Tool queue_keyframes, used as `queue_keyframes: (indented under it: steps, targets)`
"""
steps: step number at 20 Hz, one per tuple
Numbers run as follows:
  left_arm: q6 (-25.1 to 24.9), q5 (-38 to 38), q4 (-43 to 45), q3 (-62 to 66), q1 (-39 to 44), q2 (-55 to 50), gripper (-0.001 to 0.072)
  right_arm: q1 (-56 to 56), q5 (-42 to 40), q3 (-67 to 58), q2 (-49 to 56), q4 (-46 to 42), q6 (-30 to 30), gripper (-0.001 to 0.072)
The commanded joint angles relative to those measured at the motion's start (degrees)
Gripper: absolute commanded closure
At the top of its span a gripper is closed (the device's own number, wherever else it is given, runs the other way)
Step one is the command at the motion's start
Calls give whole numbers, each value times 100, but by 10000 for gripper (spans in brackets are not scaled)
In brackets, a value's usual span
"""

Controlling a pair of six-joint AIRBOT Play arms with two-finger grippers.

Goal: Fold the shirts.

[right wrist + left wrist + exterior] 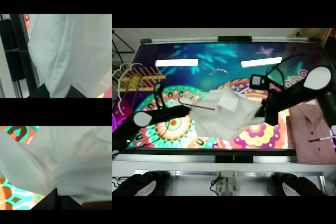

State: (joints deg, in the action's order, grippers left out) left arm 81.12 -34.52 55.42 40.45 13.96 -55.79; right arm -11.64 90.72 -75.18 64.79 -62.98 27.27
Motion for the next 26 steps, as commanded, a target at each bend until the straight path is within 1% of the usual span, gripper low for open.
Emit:
queue_keyframes:
  steps: [1,4,8,11,13,15,18,20,22,24,26]
  targets:
    - [-256,-678,39,570,-337,48,656,0,83,-4,-2,-33,-4,661]
    - [-249,-940,269,848,-433,50,656,0,81,-4,-2,-256,-4,661]
    - [-249,-1307,289,953,-778,48,656,0,81,-4,-2,-356,-4,662]
    - [-269,-1421,282,968,-892,52,656,0,74,-4,-2,-404,-7,662]
    - [-278,-1419,105,1025,-892,59,656,0,17,-4,-2,-466,-4,662]
    - [-557,-1421,-214,1152,-848,74,656,-2,-24,-4,4,-487,37,662]
    - [-984,-1362,-662,1611,-450,181,656,-2,-52,-4,4,-483,258,663]
    - [-975,-1266,-664,2048,-24,243,656,-2,-94,-4,2,-479,426,663]
    - [-863,-1244,-662,2518,442,247,656,-2,-166,-4,2,-354,636,663]
    - [-844,-1239,-662,3014,962,247,657,-2,-400,-11,-11,79,1110,663]
    - [-846,-1152,-654,3560,1506,247,657,0,-887,-11,-109,415,1537,663]
